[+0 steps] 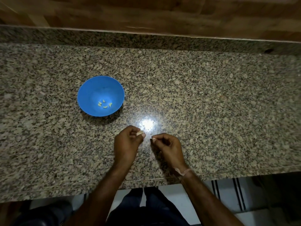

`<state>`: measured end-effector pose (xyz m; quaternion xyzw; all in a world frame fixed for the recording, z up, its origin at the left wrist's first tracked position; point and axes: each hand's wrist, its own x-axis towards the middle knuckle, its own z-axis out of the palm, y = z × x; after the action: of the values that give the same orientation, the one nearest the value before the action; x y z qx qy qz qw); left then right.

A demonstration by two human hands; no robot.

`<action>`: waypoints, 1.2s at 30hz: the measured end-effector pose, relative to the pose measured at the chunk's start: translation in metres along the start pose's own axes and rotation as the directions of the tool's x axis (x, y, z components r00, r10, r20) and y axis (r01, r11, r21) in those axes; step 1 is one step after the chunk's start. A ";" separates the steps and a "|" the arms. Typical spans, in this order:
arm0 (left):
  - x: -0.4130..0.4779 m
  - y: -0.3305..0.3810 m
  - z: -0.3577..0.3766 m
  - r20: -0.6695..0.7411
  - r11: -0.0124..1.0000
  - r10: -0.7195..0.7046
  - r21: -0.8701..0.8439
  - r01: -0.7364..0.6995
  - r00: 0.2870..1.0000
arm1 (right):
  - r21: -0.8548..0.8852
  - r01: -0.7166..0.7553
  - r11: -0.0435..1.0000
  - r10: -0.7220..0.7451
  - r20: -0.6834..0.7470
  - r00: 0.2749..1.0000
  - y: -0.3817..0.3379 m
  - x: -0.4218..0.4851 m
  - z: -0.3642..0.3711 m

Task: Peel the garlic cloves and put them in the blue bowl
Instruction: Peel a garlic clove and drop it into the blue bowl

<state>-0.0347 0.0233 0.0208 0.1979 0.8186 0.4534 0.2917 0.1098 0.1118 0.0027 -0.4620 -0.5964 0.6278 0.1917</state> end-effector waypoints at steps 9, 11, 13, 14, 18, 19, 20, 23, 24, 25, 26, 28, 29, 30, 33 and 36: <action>0.007 -0.017 0.005 0.104 0.854 0.307 0.408 -0.322 0.946 | -0.247 -0.021 0.969 0.020 -0.007 1.000 0.003 -0.013 0.003; -0.010 -0.025 0.002 0.039 0.861 0.310 0.412 -0.298 0.950 | -0.287 -0.033 0.957 0.034 -0.002 0.999 0.005 -0.014 0.001; -0.030 -0.036 0.000 -0.007 0.846 0.310 0.458 -0.273 0.951 | -0.342 -0.046 0.938 0.049 -0.001 0.999 0.005 -0.014 0.001; -0.037 -0.042 0.000 -0.012 0.836 0.302 0.484 -0.258 0.953 | -0.379 -0.049 0.924 0.053 0.000 0.999 0.004 -0.014 0.002; -0.045 -0.056 0.001 0.027 0.791 0.267 0.564 -0.235 0.963 | -0.540 -0.023 0.841 0.041 0.022 0.999 0.002 -0.013 0.010; -0.043 -0.056 0.001 0.033 0.788 0.262 0.569 -0.233 0.965 | -0.566 -0.020 0.824 0.037 0.018 0.999 0.001 -0.013 0.012; -0.042 -0.055 0.001 0.033 0.789 0.258 0.570 -0.230 0.966 | -0.594 -0.016 0.805 0.031 0.015 0.999 0.001 -0.013 0.013; -0.042 -0.055 0.000 0.033 0.788 0.267 0.568 -0.238 0.963 | -0.664 -0.004 0.748 0.010 0.005 1.000 -0.001 -0.016 0.016; -0.043 -0.055 0.000 0.037 0.783 0.273 0.572 -0.245 0.961 | -0.677 -0.007 0.736 0.006 -0.004 1.000 -0.001 -0.016 0.017; -0.044 -0.056 -0.001 0.040 0.778 0.275 0.577 -0.247 0.960 | -0.686 -0.010 0.728 0.003 -0.012 1.000 -0.001 -0.016 0.018; -0.044 -0.056 -0.001 0.041 0.775 0.273 0.582 -0.245 0.961 | -0.693 -0.012 0.721 -0.001 -0.019 1.000 -0.001 -0.016 0.019; -0.044 -0.056 0.000 0.037 0.769 0.272 0.592 -0.241 0.961 | -0.709 -0.018 0.705 -0.002 -0.028 1.000 -0.003 -0.017 0.022; -0.044 -0.055 0.000 0.036 0.766 0.273 0.597 -0.240 0.961 | -0.714 -0.024 0.700 0.003 -0.030 1.000 -0.004 -0.017 0.023; -0.045 -0.054 0.000 0.037 0.763 0.273 0.601 -0.239 0.961 | -0.716 -0.029 0.697 0.006 -0.034 0.999 -0.005 -0.017 0.024; -0.046 -0.053 0.000 0.035 0.757 0.266 0.611 -0.231 0.963 | -0.724 -0.031 0.689 0.000 -0.043 0.999 -0.007 -0.017 0.024; -0.047 -0.050 0.000 0.036 0.748 0.264 0.624 -0.228 0.964 | -0.750 -0.012 0.661 -0.031 -0.043 0.999 -0.008 -0.021 0.028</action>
<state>-0.0020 -0.0296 -0.0077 0.3767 0.8963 0.1974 0.1255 0.0954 0.0805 0.0133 -0.5130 -0.7991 0.3135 0.0032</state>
